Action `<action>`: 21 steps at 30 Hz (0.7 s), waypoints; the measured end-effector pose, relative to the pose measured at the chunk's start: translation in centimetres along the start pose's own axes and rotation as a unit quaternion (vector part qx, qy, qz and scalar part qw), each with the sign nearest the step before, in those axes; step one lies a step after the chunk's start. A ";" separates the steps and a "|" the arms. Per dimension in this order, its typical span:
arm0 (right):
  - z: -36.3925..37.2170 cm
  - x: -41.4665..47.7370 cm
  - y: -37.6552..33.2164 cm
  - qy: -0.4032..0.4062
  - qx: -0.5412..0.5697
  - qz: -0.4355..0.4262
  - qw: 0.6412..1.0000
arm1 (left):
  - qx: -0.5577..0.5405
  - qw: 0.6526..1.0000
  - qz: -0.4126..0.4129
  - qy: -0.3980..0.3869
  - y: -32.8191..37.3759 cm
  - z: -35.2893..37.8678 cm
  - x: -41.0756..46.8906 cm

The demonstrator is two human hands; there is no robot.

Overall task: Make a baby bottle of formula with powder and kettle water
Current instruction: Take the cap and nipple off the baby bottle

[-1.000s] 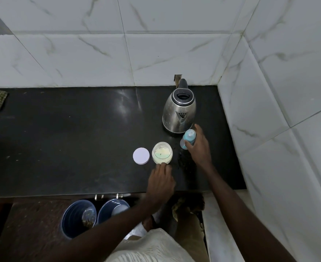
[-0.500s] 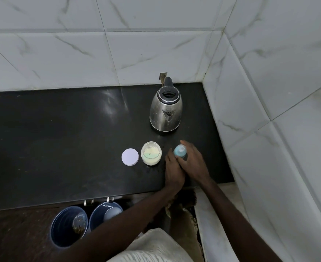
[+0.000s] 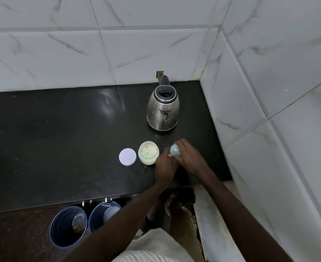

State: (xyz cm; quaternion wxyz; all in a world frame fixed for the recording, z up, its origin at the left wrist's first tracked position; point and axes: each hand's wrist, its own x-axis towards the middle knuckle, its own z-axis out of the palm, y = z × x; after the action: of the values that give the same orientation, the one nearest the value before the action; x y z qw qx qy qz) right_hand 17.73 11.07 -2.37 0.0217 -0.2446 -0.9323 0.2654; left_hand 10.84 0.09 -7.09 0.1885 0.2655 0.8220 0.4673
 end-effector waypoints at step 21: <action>-0.4 0.2 5.4 -0.023 0.038 0.123 0.991 | -0.002 0.998 -0.063 -0.027 0.8 0.3 0.6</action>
State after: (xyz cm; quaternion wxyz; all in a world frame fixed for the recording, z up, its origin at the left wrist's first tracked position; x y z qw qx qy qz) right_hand 20.02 15.33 -4.80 -0.0235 -0.3502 -0.8846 0.3070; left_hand 10.72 0.96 -6.56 0.2402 0.2251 0.8309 0.4486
